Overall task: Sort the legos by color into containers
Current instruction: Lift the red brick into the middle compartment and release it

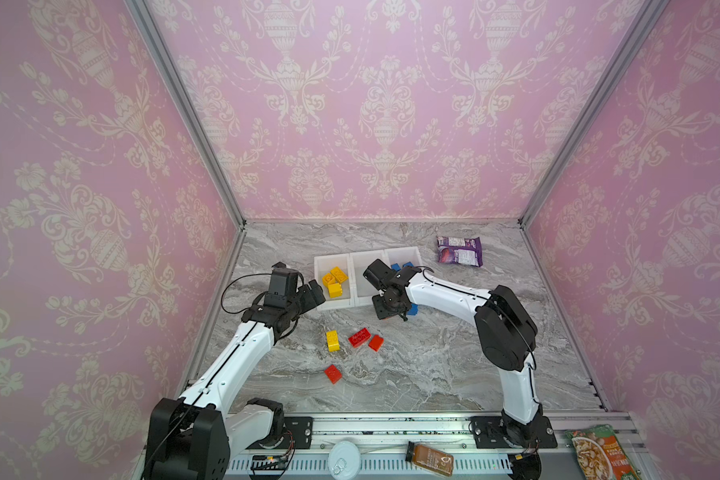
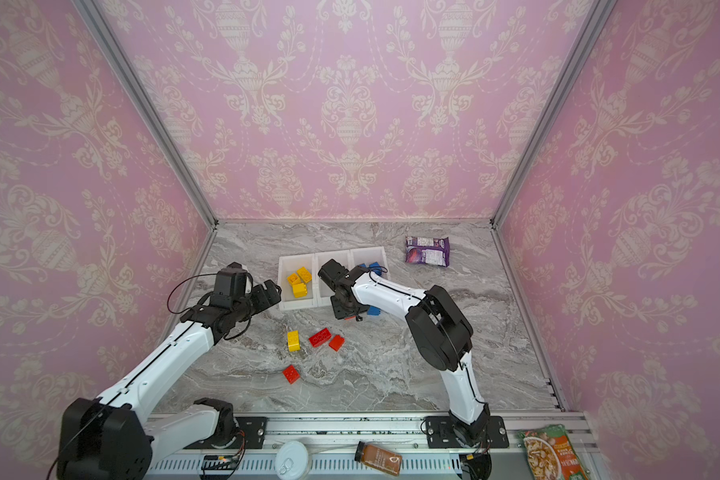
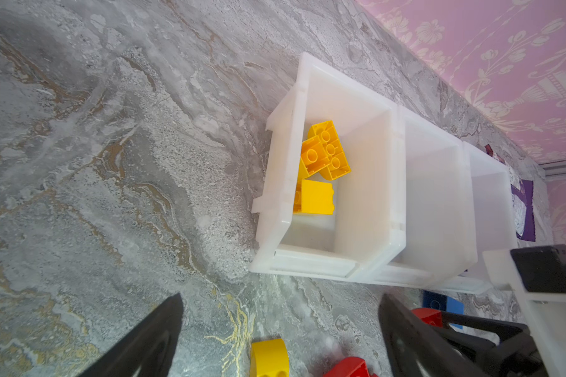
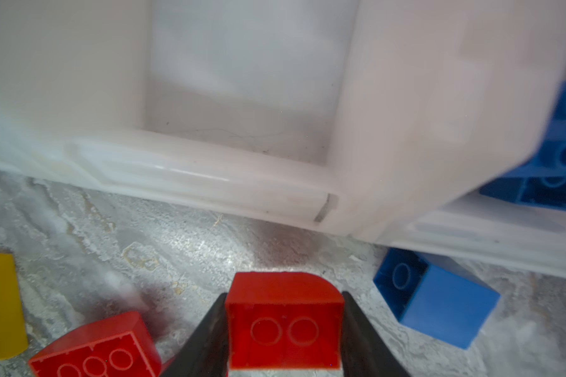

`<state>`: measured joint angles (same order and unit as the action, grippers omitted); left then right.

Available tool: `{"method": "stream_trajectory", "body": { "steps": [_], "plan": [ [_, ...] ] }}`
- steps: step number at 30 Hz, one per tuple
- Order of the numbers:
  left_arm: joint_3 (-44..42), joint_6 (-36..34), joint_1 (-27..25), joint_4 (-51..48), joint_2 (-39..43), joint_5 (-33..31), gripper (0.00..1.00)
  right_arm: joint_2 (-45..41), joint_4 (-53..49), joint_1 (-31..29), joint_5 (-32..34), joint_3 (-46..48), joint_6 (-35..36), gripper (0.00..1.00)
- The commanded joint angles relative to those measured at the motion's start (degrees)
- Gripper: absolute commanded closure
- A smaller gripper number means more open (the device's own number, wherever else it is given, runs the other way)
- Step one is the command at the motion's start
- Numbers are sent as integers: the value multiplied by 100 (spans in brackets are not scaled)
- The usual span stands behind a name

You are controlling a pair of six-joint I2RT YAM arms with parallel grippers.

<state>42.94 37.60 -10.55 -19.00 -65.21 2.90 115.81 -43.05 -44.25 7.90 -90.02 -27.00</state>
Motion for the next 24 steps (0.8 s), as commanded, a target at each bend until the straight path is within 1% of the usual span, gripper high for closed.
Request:
{"method": "stream_trajectory", "body": {
  "steps": [1,5,10,18,24],
  "plan": [
    [56,93,49,-88,77,71,4,-356,-269,-31,96,-225,-37,51],
    [53,80,51,-90,95,71,5,-385,-376,-24,166,-535,31,51],
    [29,72,52,-104,140,62,5,-119,-548,-16,262,-1265,213,51],
    [4,72,52,-137,228,53,5,871,-866,180,311,-2761,562,51],
    [13,55,55,-178,246,27,5,1550,-1079,316,285,-3618,699,51]
  ]
}}
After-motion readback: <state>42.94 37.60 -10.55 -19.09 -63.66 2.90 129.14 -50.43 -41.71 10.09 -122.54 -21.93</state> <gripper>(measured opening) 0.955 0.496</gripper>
